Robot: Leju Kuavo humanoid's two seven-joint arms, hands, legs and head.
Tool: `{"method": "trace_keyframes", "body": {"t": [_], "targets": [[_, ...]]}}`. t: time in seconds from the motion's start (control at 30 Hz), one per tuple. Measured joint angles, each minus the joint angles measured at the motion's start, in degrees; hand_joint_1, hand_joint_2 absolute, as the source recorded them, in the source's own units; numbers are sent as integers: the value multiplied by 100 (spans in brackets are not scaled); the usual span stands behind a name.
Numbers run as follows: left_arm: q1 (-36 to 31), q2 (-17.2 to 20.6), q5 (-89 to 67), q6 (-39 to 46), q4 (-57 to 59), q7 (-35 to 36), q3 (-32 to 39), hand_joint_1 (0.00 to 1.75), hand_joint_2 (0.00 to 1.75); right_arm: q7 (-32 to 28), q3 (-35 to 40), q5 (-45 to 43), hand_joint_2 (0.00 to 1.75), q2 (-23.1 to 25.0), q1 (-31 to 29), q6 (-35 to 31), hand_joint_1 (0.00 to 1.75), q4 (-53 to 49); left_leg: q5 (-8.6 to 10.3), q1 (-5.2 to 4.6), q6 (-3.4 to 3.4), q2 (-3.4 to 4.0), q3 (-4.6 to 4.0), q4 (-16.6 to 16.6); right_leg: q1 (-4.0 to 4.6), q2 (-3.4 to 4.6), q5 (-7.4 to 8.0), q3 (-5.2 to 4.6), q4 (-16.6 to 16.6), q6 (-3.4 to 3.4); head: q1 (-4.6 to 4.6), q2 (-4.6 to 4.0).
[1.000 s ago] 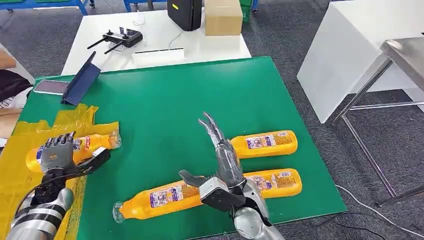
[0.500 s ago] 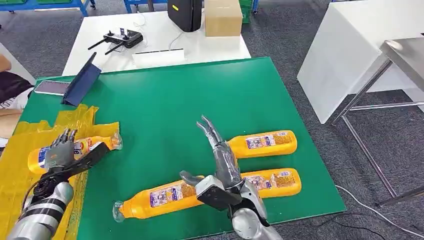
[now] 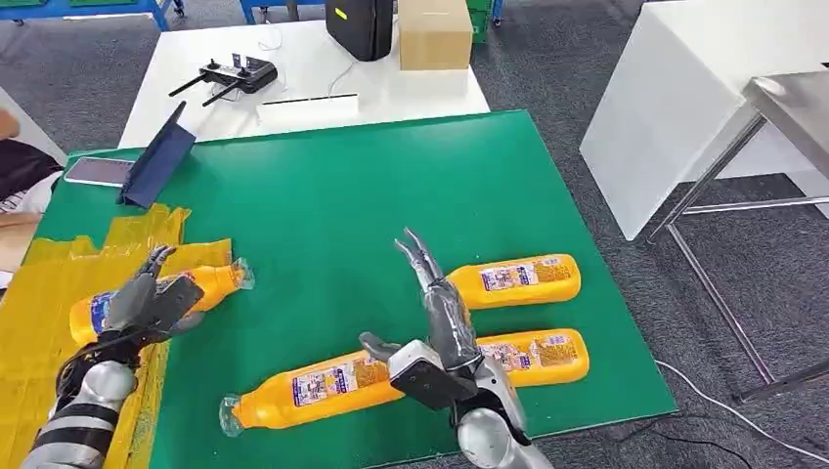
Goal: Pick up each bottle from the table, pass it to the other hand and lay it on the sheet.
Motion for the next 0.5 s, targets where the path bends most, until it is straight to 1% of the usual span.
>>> {"method": "trace_keyframes", "body": {"t": [0.27, 0.5], "targets": [[339, 175, 179, -136, -619, -85, -9, 0, 175, 0, -42, 31, 175, -11, 21, -9, 0, 0, 1, 1, 0, 1, 1, -1, 1, 2, 1, 2, 1, 0, -2, 0], [342, 179, 186, -136, -630, -89, -9, 0, 175, 0, -42, 35, 175, -11, 21, -9, 0, 0, 1, 1, 0, 1, 1, -1, 1, 2, 1, 2, 1, 0, -2, 0]]}}
